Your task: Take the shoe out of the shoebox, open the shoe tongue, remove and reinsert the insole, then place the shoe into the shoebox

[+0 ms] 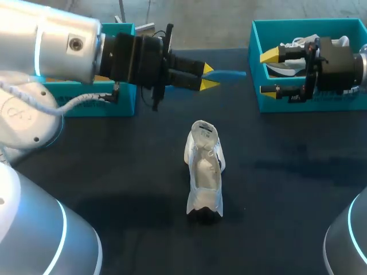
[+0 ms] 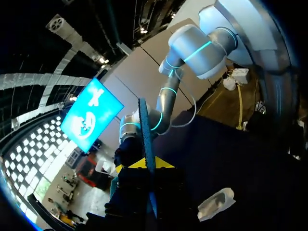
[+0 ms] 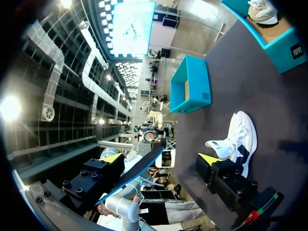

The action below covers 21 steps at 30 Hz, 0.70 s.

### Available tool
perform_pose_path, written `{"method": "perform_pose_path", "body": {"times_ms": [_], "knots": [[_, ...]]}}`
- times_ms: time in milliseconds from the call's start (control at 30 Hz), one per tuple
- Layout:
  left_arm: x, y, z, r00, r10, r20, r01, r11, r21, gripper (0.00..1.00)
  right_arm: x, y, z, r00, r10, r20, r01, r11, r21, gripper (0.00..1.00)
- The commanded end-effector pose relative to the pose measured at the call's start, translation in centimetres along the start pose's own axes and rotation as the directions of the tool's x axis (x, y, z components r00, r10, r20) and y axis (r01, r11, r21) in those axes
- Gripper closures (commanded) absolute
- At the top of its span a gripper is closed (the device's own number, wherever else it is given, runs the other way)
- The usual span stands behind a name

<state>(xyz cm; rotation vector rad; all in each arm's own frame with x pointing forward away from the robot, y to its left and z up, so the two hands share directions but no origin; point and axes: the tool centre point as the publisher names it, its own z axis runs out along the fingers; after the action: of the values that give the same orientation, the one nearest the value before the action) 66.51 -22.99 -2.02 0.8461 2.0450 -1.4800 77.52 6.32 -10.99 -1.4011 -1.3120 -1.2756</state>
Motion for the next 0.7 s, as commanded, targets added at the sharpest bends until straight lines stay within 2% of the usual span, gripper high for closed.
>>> {"method": "perform_pose_path", "body": {"times_ms": [33,233,333,700], "knots": [[1.0,0.2,-0.5,0.783,0.615,0.094,-0.601,0.787,-0.140,1.00,0.0,0.1,0.2,1.000,0.000,0.000,0.000,1.000,0.000,0.00],[1.7,1.7,-0.6,0.615,0.778,0.129,-0.764,0.629,-0.146,1.00,0.0,0.1,0.2,1.000,0.000,0.000,0.000,1.000,0.000,0.00],[1.5,2.6,-0.5,0.574,0.800,0.174,-0.783,0.599,-0.169,1.00,0.0,0.1,0.2,1.000,0.000,0.000,0.000,1.000,0.000,0.00],[1.5,2.6,-0.5,0.574,0.800,0.174,-0.783,0.599,-0.169,1.00,0.0,0.1,0.2,1.000,0.000,0.000,0.000,1.000,0.000,0.00]]}}
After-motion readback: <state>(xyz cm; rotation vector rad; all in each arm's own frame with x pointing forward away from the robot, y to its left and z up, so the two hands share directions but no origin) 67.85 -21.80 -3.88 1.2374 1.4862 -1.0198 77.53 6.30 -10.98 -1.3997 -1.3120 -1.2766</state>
